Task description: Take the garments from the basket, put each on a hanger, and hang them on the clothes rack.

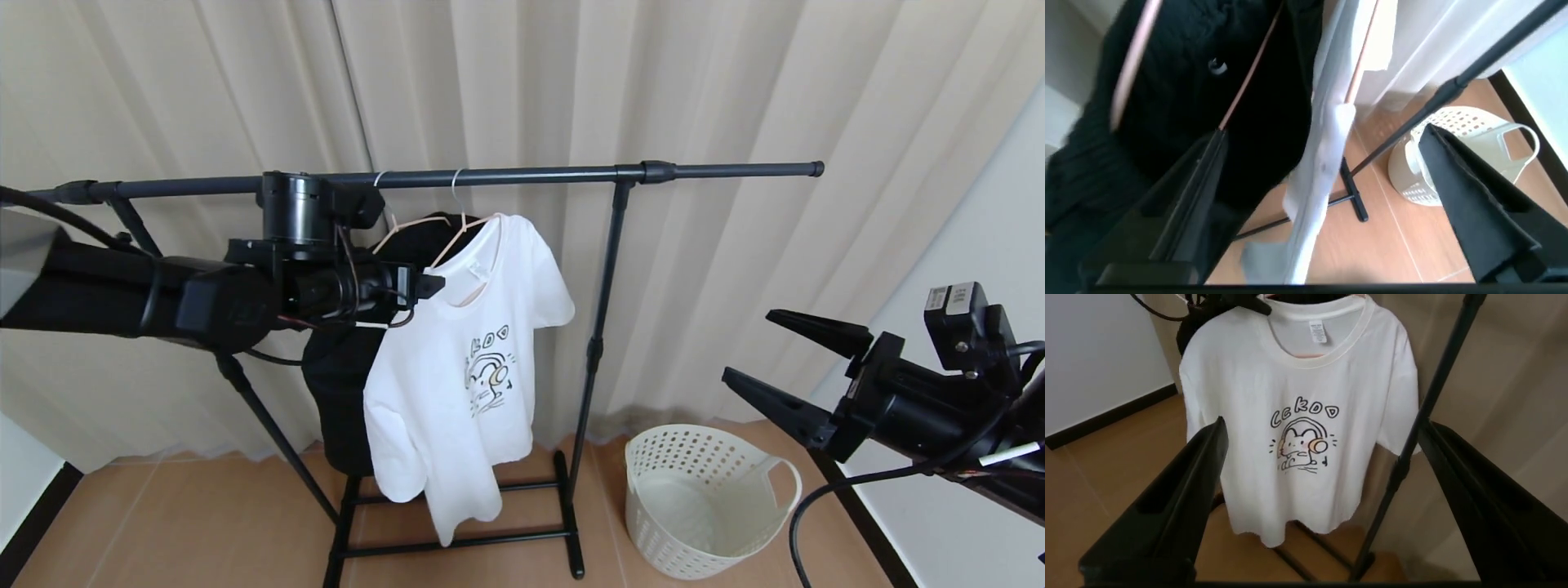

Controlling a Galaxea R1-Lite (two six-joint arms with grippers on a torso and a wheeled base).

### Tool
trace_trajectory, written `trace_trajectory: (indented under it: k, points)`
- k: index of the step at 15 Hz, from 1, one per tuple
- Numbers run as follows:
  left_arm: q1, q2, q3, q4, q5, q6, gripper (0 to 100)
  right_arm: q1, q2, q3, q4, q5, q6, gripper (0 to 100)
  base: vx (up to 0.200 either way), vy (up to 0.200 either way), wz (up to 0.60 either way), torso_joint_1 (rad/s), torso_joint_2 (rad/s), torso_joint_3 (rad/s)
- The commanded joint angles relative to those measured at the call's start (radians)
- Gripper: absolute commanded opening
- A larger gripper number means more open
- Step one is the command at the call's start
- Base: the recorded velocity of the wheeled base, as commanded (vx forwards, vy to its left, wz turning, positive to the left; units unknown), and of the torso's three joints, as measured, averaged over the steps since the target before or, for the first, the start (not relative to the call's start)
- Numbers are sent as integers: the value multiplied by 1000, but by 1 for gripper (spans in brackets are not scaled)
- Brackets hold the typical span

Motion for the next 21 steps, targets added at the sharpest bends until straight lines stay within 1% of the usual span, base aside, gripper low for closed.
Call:
trace_trajectory:
  k: [1, 2, 3, 4, 5, 6, 7, 8, 9, 10, 11, 13, 14, 15, 16, 17, 18, 19, 20, 21]
  points:
    - [2, -231, 200, -34, 3, 6, 100, 1, -58, -55, 69, -131, 8, 100, 0, 0, 0, 0, 0, 0]
    - [3, -317, 306, -81, 1, 7, 100, 4, -116, -94, 199, -211, 8, 100, 0, 0, 0, 0, 0, 0]
    - [5, -368, 375, -126, 0, 7, 100, 5, -164, -127, 314, -252, 11, 100, 0, 0, 0, 0, 0, 0]
    - [5, -463, 499, -210, 0, 9, 100, 8, -291, -175, 558, -303, 49, 100, 0, 0, 0, 0, 0, 0]
    - [6, -513, 559, -230, 0, 20, 100, 10, -362, -193, 690, -306, 94, 100, 0, 0, 0, 0, 0, 0]
    - [5, -611, 669, -233, 1, 49, 100, 8, -469, -212, 899, -309, 163, 100, 0, 0, 0, 0, 0, 0]
    - [2, -673, 734, -233, 0, 67, 100, 7, -520, -203, 983, -314, 169, 100, 0, 0, 0, 0, 0, 0]
    - [0, -728, 789, -233, 0, 73, 100, 5, -571, -178, 1037, -315, 169, 100, 0, 0, 0, 0, 0, 0]
    - [0, -803, 867, -233, 1, 75, 100, 1, -649, -104, 1061, -344, 169, 100, 0, 0, 0, 0, 0, 0]
    - [-2, -875, 947, -232, 1, 75, 100, 4, -715, -20, 1060, -409, 158, 100, 0, 0, 0, 0, 0, 0]
    - [-2, -941, 1033, -232, 3, 81, 100, 8, -779, 47, 1061, -456, 140, 100, 0, 0, 0, 0, 0, 0]
    - [0, -1076, 1188, -230, 5, 99, 100, 7, -930, 178, 1066, -473, 131, 100, 0, 0, 0, 0, 0, 0]
    - [2, -1142, 1246, -227, 6, 99, 100, 2, -1000, 218, 1104, -475, 123, 100, 0, 0, 0, 0, 0, 0]
    - [2, -1188, 1288, -223, 8, 101, 100, -1, -1064, 228, 1162, -473, 112, 100, 0, 0, 0, 0, 0, 0]
    - [3, -1236, 1289, -206, 9, 102, 100, -1, -1137, 233, 1230, -473, 108, 100, 0, 0, 0, 0, 0, 0]
    - [6, -1311, 1289, -128, 9, 101, 100, 1, -1230, 233, 1320, -468, 89, 100, 0, 0, 0, 0, 0, 0]
    - [8, -1460, 1289, 46, 8, 102, 100, -1, -1376, 228, 1443, -459, 45, 100, 0, 0, 0, 0, 0, 0]
    - [8, -1567, 1289, 182, 1, 109, 100, -1, -1428, 212, 1483, -455, 42, 100, 0, 0, 0, 0, 0, 0]
    - [11, -1662, 1278, 297, 8, 110, 100, -6, -1442, 207, 1488, -458, 42, 100, 0, 0, 0, 0, 0, 0]
    - [15, -1681, 1274, 311, 9, 106, 100, -9, -1443, 207, 1488, -459, 42, 100, 0, 0, 0, 0, 0, 0]
